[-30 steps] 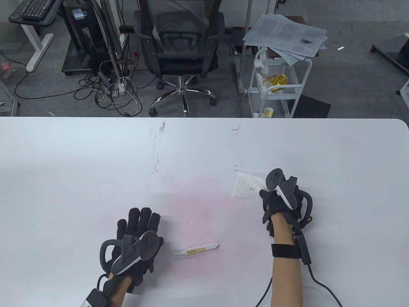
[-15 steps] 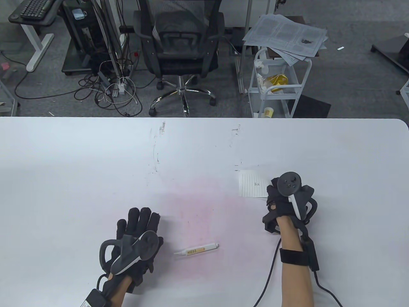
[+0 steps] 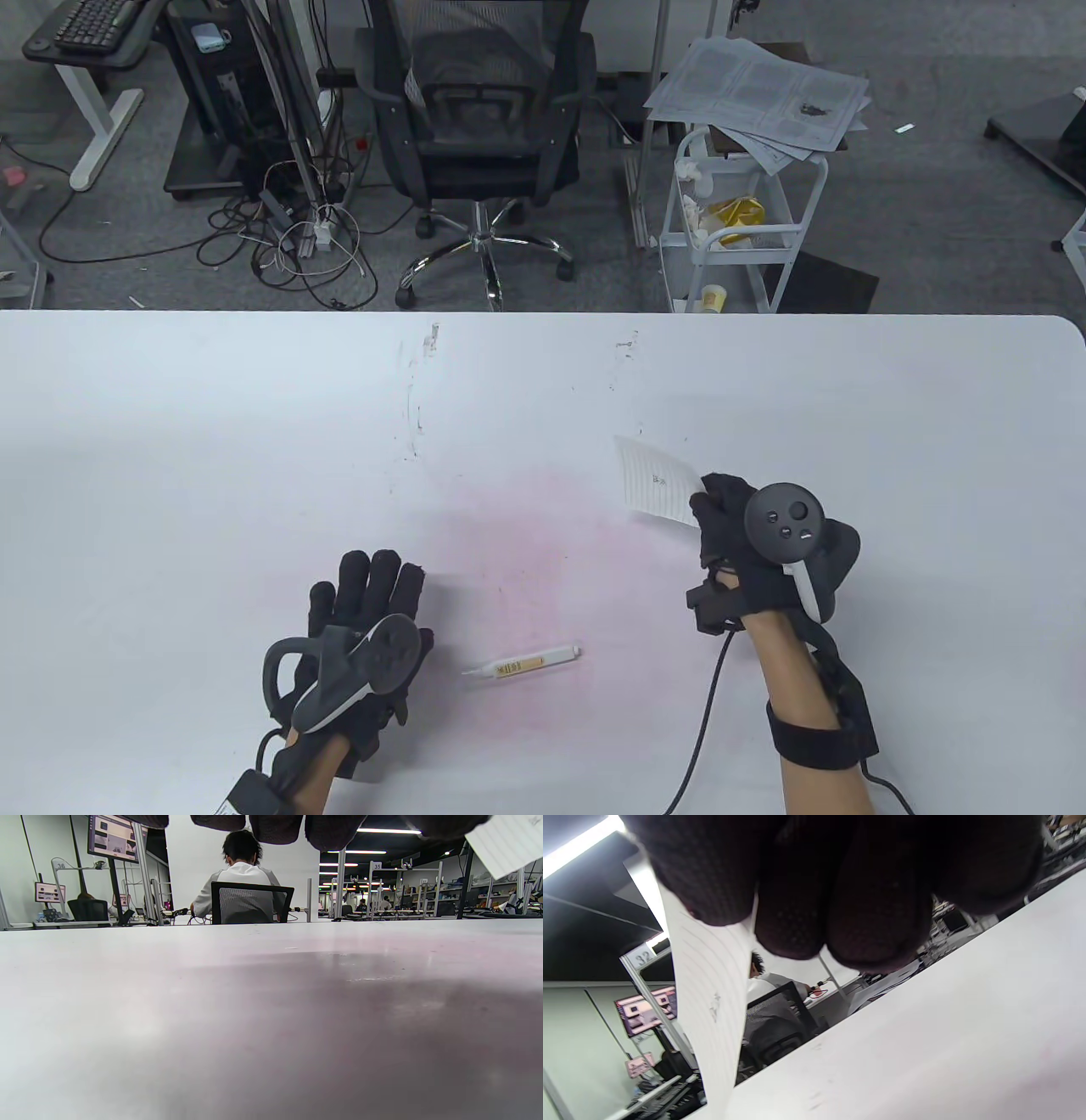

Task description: Squeeze and apply correction pen on text

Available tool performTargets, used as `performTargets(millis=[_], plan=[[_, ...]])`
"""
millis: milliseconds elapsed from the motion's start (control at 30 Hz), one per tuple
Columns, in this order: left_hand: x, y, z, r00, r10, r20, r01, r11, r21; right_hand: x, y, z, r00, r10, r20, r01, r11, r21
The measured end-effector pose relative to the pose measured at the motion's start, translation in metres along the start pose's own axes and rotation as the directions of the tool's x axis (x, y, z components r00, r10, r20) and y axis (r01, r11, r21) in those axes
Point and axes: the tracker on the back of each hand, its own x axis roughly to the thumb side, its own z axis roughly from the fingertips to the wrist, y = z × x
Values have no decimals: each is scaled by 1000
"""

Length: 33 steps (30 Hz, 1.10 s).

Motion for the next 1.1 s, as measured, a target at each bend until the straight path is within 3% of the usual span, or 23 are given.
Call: performTargets(millis=[233,567,833,1100], plan=[[1,-1,1,1000,-2,3,2,1000,-1,17,8,33,970,-243,19,241,968,68],[0,-1,1,1000,-3,1,3,1000,-3,43,47,42,951,-309,24,292,919,264],[0,-1,1,1000,-4,2,4,1000,-5,50,96,35,972,-228,-58,233,899,372],[0,0,1,1000,-2,3,2,1000,-8,52,120,34,979,-133,-155,187,887,421]])
